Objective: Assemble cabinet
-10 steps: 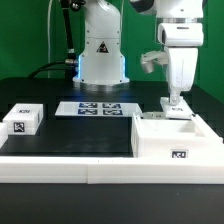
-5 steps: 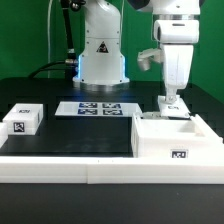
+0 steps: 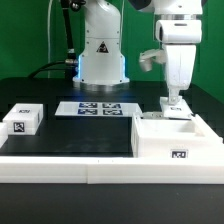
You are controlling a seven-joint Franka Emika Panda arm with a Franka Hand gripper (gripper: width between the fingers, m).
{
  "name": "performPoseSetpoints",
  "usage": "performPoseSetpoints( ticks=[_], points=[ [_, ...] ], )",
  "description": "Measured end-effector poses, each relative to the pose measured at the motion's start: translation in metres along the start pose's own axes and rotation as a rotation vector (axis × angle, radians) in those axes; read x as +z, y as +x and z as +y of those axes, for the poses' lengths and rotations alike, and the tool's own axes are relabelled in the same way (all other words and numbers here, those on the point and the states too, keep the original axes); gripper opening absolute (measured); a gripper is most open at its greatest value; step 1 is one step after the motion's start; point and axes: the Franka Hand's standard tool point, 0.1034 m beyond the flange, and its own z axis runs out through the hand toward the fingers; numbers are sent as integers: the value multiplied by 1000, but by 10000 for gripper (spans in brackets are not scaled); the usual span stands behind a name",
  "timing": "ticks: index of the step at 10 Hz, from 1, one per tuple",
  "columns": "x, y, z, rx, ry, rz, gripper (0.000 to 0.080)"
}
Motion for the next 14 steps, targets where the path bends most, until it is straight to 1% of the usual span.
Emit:
performPoseSetpoints(
  ticks=[2,5,7,10,14],
  points=[
    [-1,1,2,5,-5,2,70],
    [-1,0,2,5,-4,2,70],
    [-1,-1,4,7,4,-3,70],
    [-1,-1,14,16,7,-5,70],
    [0,-1,13,17,8,-4,70]
  ],
)
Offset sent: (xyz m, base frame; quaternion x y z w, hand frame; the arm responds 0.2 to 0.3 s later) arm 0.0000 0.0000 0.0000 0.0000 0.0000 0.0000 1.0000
